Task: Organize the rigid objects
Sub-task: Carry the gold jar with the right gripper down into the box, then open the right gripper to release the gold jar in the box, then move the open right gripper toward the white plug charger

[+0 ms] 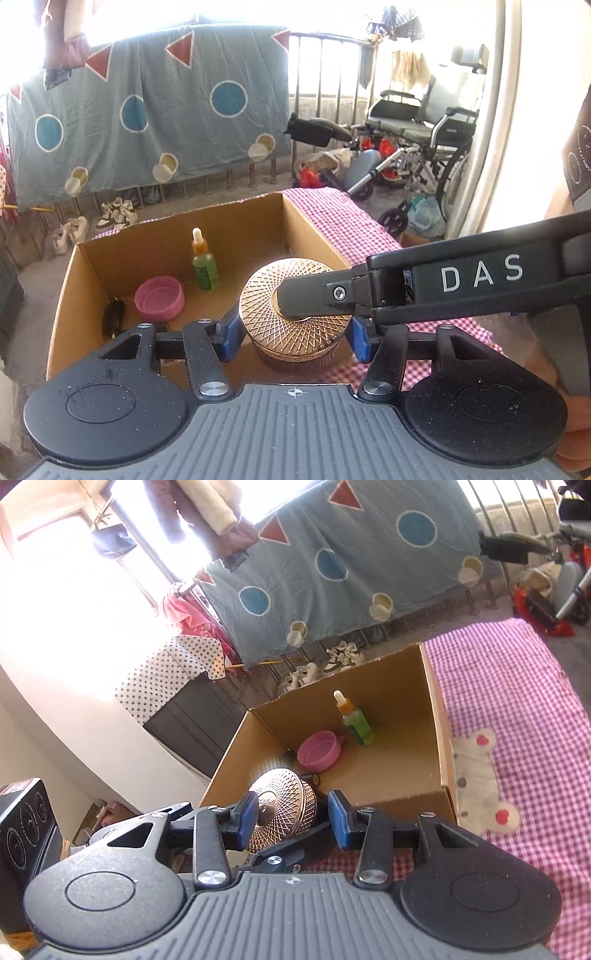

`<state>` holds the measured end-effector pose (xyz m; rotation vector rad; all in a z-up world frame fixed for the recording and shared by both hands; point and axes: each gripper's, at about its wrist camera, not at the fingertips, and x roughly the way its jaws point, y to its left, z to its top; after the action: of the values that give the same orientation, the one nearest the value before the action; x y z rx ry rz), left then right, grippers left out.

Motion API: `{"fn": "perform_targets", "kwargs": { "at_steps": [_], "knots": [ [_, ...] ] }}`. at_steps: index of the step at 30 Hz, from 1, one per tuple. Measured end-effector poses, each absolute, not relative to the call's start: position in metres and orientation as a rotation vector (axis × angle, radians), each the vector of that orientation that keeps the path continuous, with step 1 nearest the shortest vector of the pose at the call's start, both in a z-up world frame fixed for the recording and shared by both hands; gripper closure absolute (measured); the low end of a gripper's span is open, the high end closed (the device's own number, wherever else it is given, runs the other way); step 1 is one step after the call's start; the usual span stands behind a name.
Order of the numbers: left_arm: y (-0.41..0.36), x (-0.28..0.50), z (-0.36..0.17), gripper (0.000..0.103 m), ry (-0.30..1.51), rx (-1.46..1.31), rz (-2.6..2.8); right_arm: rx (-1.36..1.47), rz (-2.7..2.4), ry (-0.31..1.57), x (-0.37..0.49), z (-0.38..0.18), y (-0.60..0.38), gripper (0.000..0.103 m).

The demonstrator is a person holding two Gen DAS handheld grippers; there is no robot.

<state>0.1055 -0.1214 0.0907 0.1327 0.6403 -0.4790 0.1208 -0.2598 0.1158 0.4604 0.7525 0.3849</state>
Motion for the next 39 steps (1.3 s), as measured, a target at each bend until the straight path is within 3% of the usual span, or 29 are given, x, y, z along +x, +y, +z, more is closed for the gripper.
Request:
{"fn": "perform_targets", "kwargs": {
  "at_steps": [18,39],
  "knots": [
    [-0.141,0.276,0.034,0.047,0.974,-0.079,-0.387,0.224,0.358,1.071,0.307,0.072,-0.260,0.058],
    [-0.148,0.309,0.016,0.041,1.065,-0.173,-0.357,0.216,0.349,1.046,0.345,0.056,-0.271,0.060]
  ]
}}
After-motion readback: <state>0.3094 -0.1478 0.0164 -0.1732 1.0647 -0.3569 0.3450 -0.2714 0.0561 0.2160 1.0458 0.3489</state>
